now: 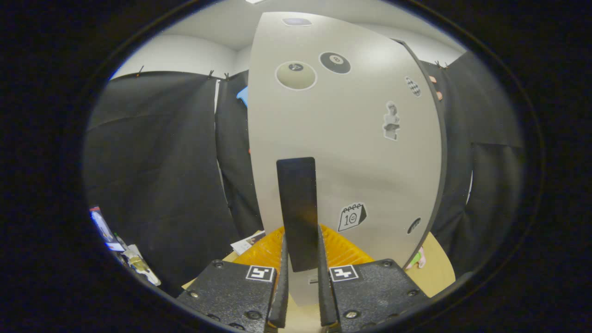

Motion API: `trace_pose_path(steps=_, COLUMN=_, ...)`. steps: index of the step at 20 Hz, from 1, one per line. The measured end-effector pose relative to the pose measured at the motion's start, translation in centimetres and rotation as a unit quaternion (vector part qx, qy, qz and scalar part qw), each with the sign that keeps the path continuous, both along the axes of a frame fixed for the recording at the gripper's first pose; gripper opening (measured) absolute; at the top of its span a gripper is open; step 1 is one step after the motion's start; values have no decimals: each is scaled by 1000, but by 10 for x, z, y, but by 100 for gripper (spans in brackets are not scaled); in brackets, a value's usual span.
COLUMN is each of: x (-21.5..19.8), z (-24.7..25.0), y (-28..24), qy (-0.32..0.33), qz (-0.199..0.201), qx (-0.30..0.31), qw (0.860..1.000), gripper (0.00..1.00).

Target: Open the shoe cabinet door, grab the shoes and put them into the shoe cabinet, then close the shoe cabinet door.

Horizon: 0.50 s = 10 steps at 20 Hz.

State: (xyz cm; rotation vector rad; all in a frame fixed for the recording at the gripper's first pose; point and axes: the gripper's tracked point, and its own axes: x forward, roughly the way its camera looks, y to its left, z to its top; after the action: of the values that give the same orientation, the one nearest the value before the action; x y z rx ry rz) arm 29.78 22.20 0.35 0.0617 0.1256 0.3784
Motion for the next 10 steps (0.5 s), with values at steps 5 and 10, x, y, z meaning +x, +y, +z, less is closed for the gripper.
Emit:
trace_pose_path(steps=5, x=-21, z=-2, y=-37, qy=-2, qz=-47, qx=0, qw=999, gripper=27)
trace_pose_path(steps=10, x=-31, z=-2, y=-77, qy=-6, qz=-91, qx=2, qw=996, gripper=19)
